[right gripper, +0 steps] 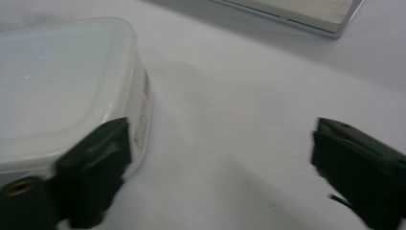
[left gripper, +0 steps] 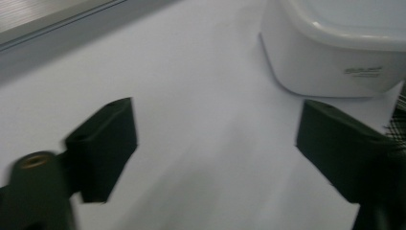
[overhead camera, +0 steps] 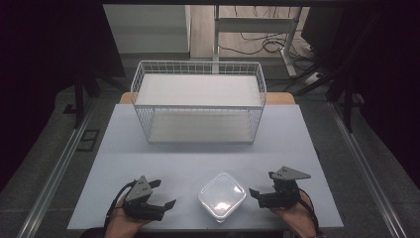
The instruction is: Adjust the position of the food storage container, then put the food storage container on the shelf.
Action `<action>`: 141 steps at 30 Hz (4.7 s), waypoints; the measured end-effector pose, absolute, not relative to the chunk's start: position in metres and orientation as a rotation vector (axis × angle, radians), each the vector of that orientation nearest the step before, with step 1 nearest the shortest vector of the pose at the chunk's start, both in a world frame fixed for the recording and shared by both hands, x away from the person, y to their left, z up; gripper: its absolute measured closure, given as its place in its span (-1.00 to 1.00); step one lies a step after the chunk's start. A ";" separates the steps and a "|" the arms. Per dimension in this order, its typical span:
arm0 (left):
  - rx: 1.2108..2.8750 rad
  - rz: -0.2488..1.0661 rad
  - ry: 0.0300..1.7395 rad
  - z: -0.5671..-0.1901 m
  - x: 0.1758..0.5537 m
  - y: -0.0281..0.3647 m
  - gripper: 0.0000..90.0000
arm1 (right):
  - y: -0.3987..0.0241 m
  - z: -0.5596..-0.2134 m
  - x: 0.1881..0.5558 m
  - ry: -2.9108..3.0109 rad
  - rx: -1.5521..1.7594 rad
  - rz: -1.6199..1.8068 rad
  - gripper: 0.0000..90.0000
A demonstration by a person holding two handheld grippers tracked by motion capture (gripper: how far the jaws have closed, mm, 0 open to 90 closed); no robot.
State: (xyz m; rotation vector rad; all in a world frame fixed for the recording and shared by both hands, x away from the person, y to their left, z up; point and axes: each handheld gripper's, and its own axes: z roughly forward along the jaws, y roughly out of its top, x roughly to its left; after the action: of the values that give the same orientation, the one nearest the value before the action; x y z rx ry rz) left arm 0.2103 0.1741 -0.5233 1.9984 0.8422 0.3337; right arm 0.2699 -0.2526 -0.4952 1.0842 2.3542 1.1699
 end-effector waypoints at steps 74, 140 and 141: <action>2.002 0.302 0.941 -0.525 0.241 0.166 -0.69 | -0.214 -0.500 0.279 2.521 0.905 1.139 -0.38; 1.824 0.045 0.994 -0.502 0.231 0.147 0.77 | -0.182 -0.476 0.258 2.533 1.156 1.432 0.78; 1.819 0.047 0.997 -0.502 0.231 0.147 0.77 | -0.182 -0.475 0.259 2.527 1.157 1.435 0.78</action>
State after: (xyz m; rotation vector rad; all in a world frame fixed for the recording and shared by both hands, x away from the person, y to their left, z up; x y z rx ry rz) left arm 0.2315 0.1473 -0.5022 1.8192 0.9966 0.0472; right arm 0.2592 -0.1815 -0.4751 1.1573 2.5270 1.4351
